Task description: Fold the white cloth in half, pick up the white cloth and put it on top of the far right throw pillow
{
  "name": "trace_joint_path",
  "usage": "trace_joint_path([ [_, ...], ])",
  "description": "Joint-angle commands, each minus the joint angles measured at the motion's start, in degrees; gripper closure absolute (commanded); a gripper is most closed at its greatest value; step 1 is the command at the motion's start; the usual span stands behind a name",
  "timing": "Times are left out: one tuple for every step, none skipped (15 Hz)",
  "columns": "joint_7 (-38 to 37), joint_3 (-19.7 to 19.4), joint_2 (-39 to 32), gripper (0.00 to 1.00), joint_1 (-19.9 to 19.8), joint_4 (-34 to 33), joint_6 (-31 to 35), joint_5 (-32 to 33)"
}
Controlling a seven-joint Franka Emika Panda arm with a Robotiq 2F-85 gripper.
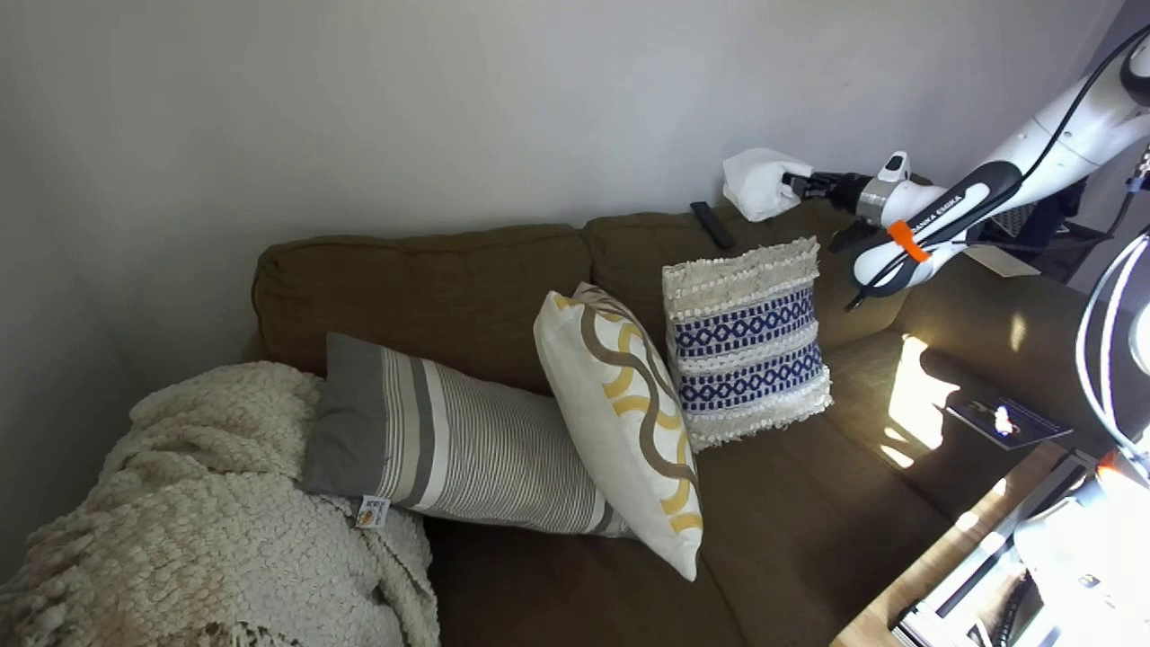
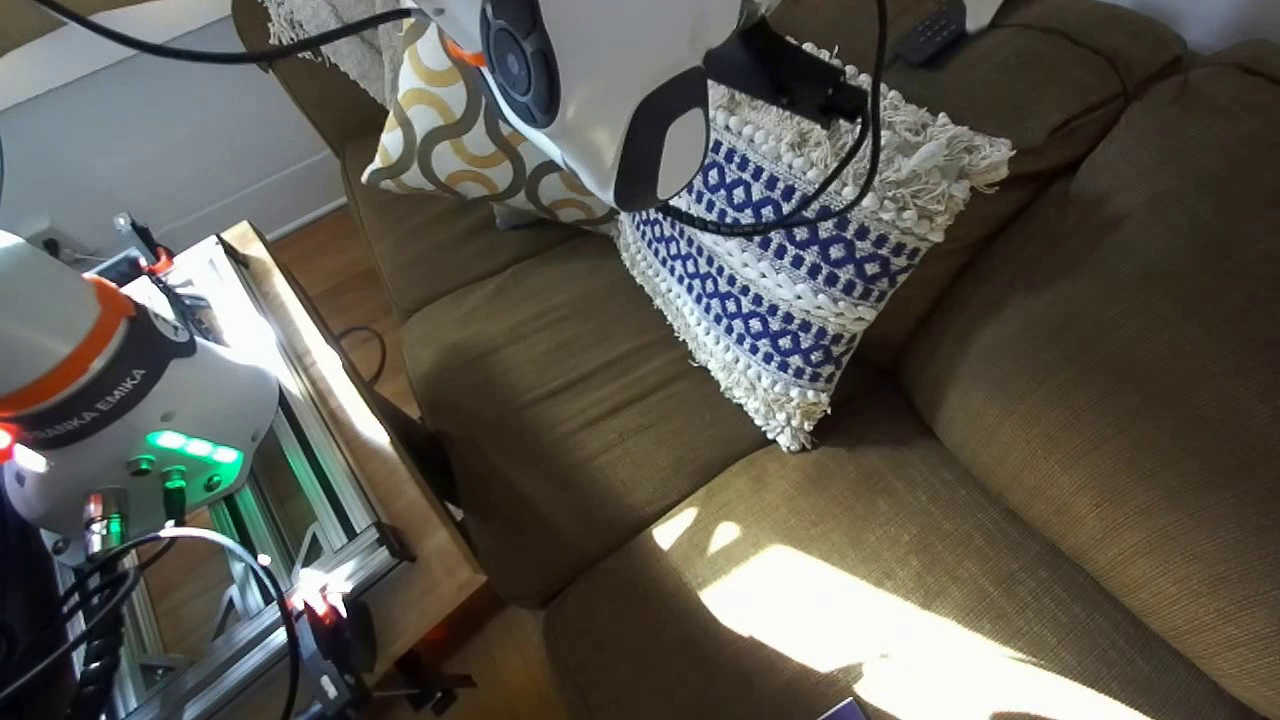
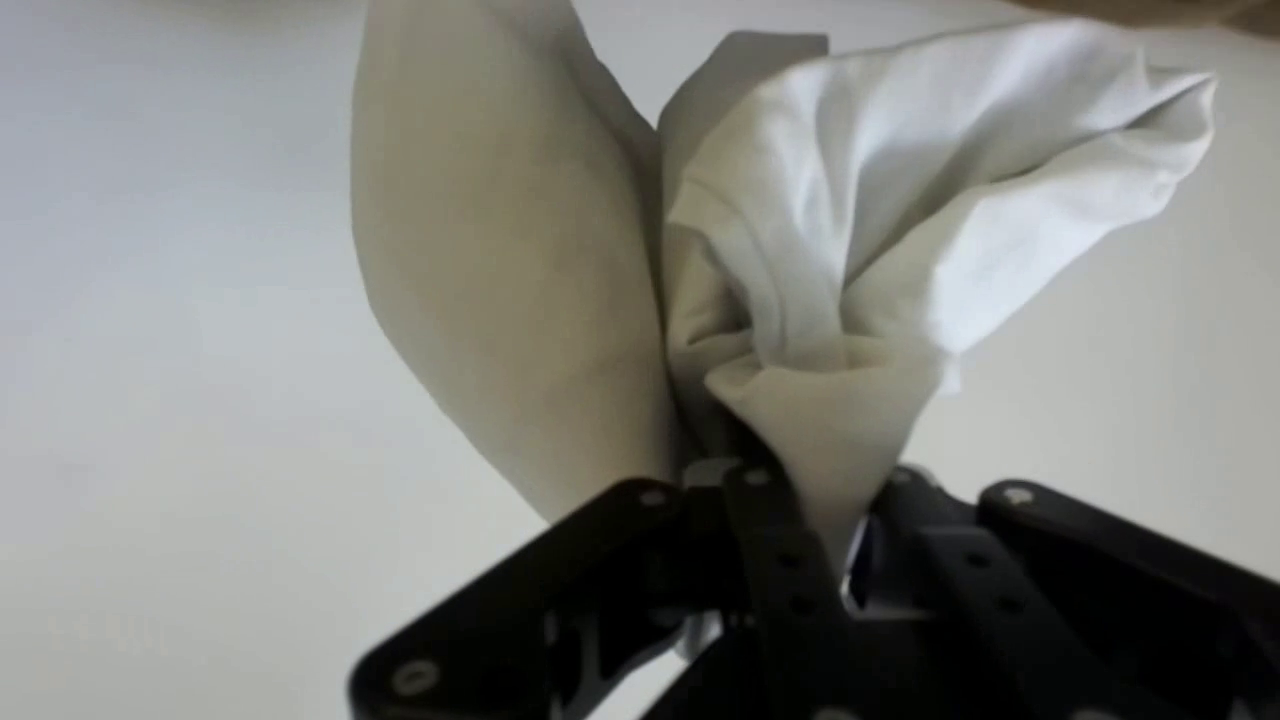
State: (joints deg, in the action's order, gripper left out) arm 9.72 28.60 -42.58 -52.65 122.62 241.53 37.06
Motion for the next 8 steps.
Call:
trace_joint_path([
  [-3.11,6.13,-1.76,0.97,1.27,-6.88,1.06,0.52],
  [-4.29,7.34,-1.91,0.97,2.38,-8.39,0.78,1.54],
  [-5.05,9.26,-1.98,0.97,3.02,-9.85,0.21,1.97],
  [-6.52,10.27,-2.68,0.97,4.23,-11.58,0.44,1.33],
  [-14.81,1.37,0.64,0.97,13.2,-14.42,3.48,-1.9],
  [-11.19,11.53,-3.1,0.97,6.15,-14.24,-0.43,-2.53],
  [-15.07,10.92,-2.54,0.97,7.37,-14.75,-1.58,-3.53],
  [-18.0,11.88,-2.1,0.97,6.9,-13.39,-2.51,-2.34],
])
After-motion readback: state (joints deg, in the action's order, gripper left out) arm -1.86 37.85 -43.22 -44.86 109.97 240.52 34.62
